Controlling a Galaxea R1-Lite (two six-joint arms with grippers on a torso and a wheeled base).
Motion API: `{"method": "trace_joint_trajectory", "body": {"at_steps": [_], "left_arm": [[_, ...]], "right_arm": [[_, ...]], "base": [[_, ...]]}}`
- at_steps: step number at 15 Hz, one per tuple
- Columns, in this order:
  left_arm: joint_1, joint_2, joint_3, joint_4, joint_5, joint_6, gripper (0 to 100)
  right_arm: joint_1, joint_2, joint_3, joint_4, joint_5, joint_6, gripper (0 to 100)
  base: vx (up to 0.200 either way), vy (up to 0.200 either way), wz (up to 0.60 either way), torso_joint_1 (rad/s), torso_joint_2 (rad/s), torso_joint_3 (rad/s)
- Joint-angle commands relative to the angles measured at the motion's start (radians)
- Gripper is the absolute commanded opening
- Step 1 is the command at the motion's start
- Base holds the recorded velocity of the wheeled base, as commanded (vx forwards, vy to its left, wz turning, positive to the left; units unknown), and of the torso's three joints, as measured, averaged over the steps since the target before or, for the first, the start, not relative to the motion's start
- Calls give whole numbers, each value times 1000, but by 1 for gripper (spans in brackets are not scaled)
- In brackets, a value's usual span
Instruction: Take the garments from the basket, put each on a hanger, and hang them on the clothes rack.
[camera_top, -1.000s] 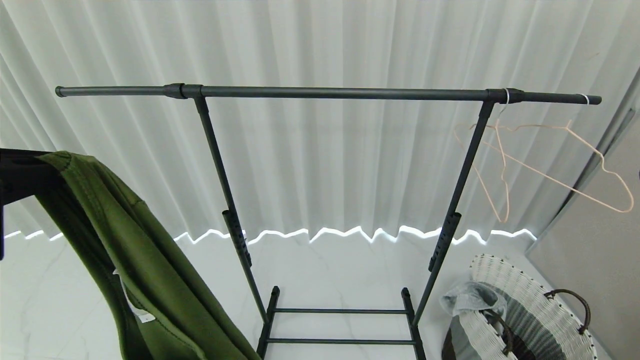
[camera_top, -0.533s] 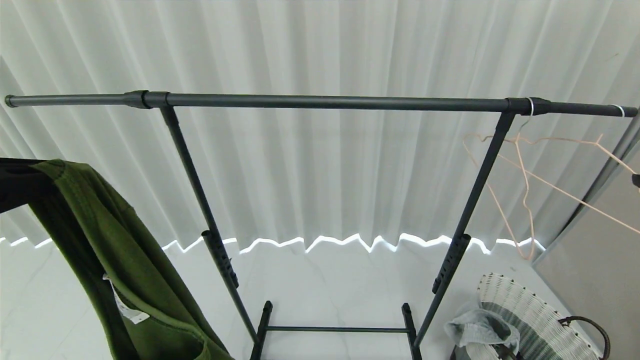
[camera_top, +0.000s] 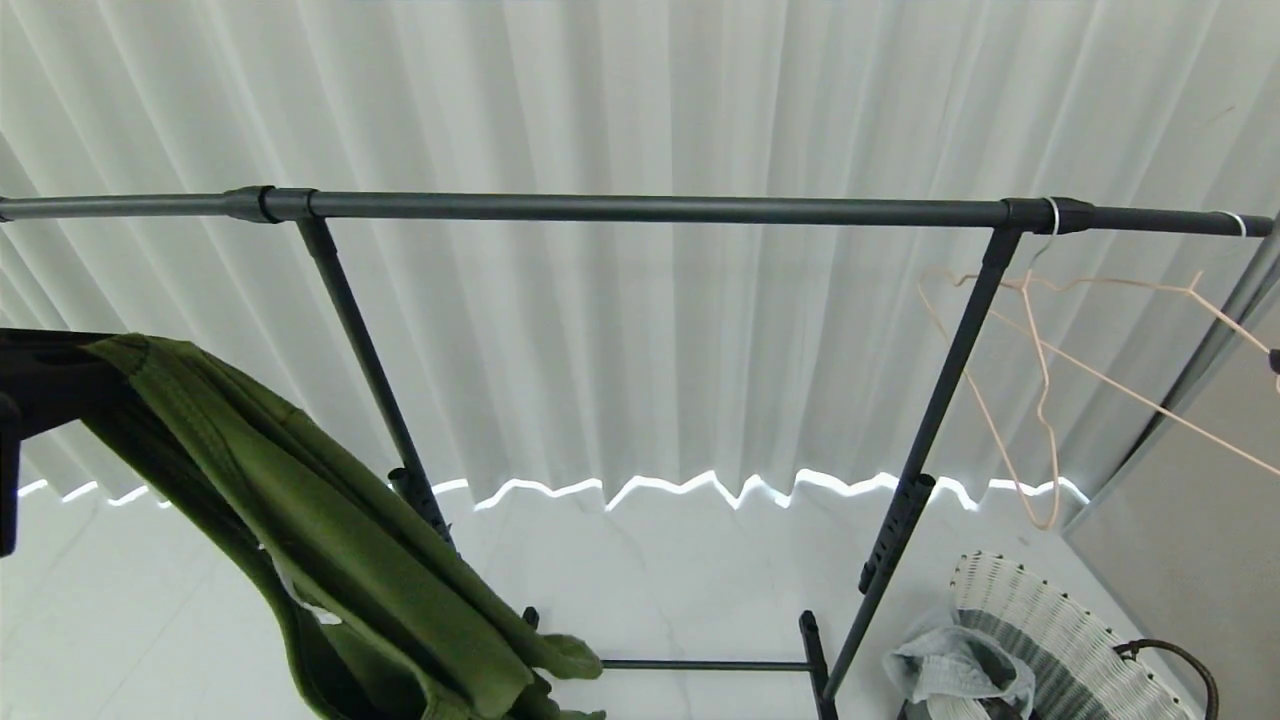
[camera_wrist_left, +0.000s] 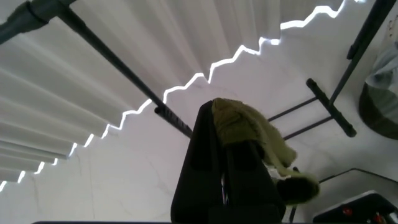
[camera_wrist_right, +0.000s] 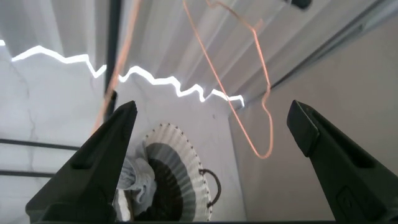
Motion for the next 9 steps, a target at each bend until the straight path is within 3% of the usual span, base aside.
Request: {"method": "trace_joint_trajectory", "body": {"at_steps": [1,9], "left_arm": [[0,-6,11,0,1,4,0],[0,-9,19,0,1,4,0]], "right_arm": [[0,-1,0,1,0,-1,100],[0,-2,4,2,0,-1,100]], "base": [[0,-200,0,2,7,2],[0,-200,0,1,1,2]]}}
